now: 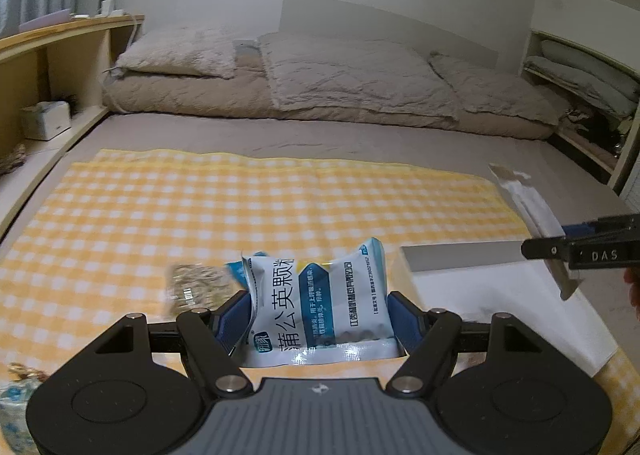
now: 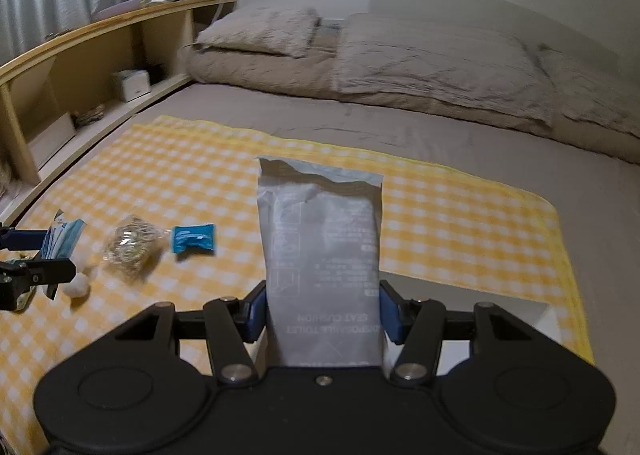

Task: Organize soft objects
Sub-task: 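Carry packet and grey pouch into the box while both tools release them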

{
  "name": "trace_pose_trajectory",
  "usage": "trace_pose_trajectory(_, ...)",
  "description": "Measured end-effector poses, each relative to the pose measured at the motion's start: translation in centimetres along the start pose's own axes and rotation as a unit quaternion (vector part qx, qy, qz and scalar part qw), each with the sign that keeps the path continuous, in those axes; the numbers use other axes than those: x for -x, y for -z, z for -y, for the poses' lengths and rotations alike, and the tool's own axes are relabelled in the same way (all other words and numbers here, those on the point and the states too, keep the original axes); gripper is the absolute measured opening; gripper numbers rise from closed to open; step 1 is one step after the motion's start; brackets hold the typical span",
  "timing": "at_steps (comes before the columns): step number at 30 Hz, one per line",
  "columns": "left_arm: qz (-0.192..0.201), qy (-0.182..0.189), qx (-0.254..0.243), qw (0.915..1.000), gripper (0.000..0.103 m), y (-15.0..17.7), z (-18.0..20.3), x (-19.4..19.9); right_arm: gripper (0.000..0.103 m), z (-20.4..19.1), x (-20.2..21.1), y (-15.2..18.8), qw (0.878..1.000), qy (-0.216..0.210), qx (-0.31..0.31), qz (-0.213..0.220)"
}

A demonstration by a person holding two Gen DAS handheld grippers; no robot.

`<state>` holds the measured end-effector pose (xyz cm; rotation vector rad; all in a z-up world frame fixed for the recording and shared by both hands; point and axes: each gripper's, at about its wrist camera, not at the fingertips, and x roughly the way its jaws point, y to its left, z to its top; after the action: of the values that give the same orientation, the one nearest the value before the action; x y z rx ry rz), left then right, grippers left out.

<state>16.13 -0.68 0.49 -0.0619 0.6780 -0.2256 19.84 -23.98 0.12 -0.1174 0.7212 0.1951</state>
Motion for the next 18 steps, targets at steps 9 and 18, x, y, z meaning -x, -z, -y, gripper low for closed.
trace_pose_trajectory(9, -0.015, 0.047, -0.014, 0.9987, 0.074, 0.2, 5.8, -2.0, 0.057, 5.7, 1.8, 2.8, 0.997, 0.049, -0.052, -0.026)
trace_pose_trajectory(18, -0.043, 0.094, -0.034, 0.9941, 0.074, 1.2, 11.4, -4.9, 0.057, 10.2, 1.6, 6.6, 0.991, 0.088, -0.078, -0.067)
